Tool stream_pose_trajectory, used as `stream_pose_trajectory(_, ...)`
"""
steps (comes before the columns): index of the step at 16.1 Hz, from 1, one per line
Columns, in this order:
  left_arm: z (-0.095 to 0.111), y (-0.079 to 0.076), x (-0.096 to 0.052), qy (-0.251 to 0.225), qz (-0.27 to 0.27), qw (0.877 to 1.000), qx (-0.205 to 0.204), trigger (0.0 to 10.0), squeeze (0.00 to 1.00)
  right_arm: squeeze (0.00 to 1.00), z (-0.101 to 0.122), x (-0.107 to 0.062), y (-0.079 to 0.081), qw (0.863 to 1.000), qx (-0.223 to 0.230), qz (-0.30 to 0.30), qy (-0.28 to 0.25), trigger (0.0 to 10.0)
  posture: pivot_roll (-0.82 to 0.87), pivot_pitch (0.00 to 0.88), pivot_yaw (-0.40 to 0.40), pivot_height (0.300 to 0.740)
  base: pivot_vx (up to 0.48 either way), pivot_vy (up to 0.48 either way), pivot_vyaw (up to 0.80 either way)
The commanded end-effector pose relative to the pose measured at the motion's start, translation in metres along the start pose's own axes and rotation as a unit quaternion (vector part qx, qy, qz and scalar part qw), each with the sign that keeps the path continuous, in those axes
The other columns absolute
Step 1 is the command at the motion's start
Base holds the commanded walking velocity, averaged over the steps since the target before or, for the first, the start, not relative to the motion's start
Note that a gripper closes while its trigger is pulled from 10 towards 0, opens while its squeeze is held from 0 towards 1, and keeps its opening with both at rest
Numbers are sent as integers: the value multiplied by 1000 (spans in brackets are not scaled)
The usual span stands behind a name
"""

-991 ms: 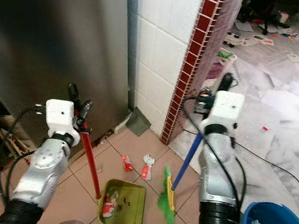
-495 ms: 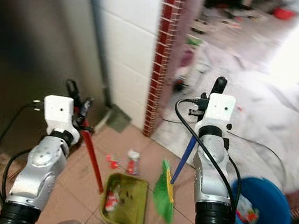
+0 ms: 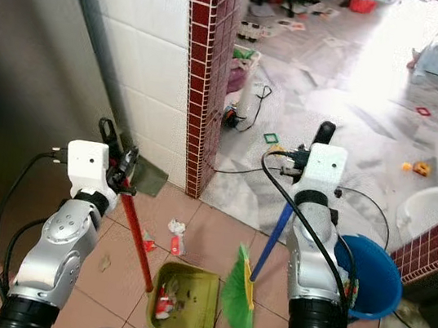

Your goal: Sweep floor

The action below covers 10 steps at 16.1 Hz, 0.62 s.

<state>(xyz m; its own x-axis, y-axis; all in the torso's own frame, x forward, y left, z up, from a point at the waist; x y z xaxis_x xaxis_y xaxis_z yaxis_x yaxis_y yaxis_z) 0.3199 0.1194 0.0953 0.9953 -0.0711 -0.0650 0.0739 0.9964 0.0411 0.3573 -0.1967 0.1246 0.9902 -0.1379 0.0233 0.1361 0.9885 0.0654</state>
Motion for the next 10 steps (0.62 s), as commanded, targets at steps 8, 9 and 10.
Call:
stream_pose_trajectory(8, 11, 1, 2, -17, 6, 1000, -11, 10000, 0, 0, -3, 1, 4, 1000, 0, 7, 10, 10000, -126, 0, 27, 740, -226, 0, 0)
stream_pose_trajectory(9, 12, 1, 2, -17, 6, 1000, -12, 10000, 0, 0, -3, 1, 4, 1000, 0, 7, 10, 10000, -126, 0, 27, 740, -255, 0, 0)
stream_pose_trajectory(10, 11, 1, 2, -17, 6, 1000, -13, 10000, 0, 0, -3, 1, 4, 1000, 0, 7, 11, 10000, -126, 0, 26, 740, -255, 0, 0)
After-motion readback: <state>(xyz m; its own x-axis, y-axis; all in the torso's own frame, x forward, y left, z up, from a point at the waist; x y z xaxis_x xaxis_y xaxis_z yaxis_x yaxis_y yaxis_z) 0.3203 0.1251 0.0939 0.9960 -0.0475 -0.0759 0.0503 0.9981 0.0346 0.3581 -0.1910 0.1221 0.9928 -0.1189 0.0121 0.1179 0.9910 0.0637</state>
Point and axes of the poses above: a point about 5 cm out from each wrist's last joint towards the gripper, its own x axis pointing out of the wrist towards the gripper, its own z axis along the axis of the wrist's last joint, y = z × x, the point moved 4 cm from there along x, pointing out of the wrist towards the gripper, and after that the axes turned 8 degrees about x, right-handed, at the moved point
